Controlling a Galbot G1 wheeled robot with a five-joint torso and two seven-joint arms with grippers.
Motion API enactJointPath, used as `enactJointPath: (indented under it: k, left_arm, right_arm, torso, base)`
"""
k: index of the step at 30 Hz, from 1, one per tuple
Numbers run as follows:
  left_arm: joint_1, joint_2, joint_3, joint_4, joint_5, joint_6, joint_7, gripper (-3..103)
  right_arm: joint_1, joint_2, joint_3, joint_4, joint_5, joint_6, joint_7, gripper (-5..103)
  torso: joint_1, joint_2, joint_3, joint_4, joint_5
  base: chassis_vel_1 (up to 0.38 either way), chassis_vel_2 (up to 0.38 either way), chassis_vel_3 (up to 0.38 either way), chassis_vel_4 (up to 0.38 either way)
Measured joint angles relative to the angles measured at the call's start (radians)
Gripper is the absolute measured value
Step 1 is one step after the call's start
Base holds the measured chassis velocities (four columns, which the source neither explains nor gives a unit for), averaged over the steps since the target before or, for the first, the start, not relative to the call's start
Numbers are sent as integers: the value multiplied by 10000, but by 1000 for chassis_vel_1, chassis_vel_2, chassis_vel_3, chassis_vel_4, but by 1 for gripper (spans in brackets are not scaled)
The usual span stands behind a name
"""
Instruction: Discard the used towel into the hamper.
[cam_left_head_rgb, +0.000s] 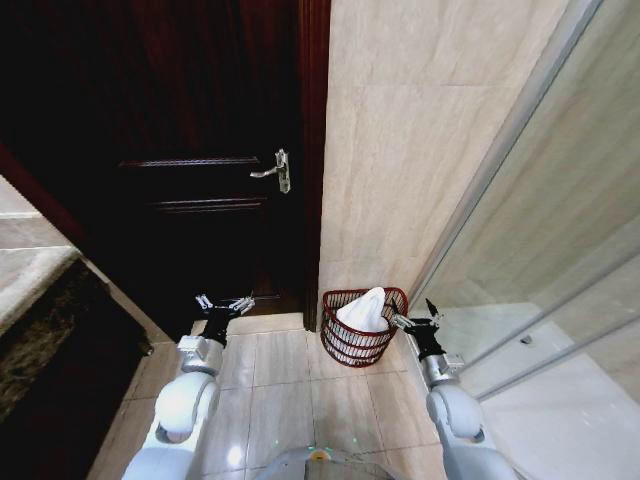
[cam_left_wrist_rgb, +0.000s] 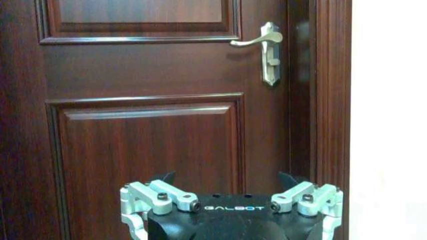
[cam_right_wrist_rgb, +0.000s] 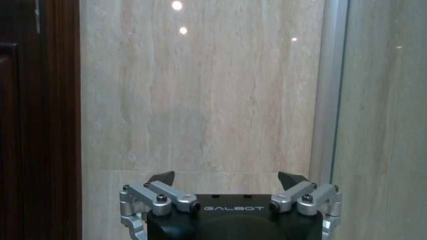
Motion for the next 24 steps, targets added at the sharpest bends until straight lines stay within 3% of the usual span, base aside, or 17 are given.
enactJointPath:
  k: [8, 24]
  left_arm:
    - [0, 0, 0, 0, 0, 0, 0, 100]
    - [-1, 0, 0, 0, 0, 0, 0, 100]
  right_arm:
    - [-78, 126, -11, -9, -57, 20, -22, 100]
    - [-142, 604, -51, 20, -115, 21, 30, 100]
  torso:
    - [-111, -260, -155, -1, -2]
    - [-95, -216, -128, 0, -2]
  base:
    - [0, 0, 0, 0]
    - [0, 0, 0, 0]
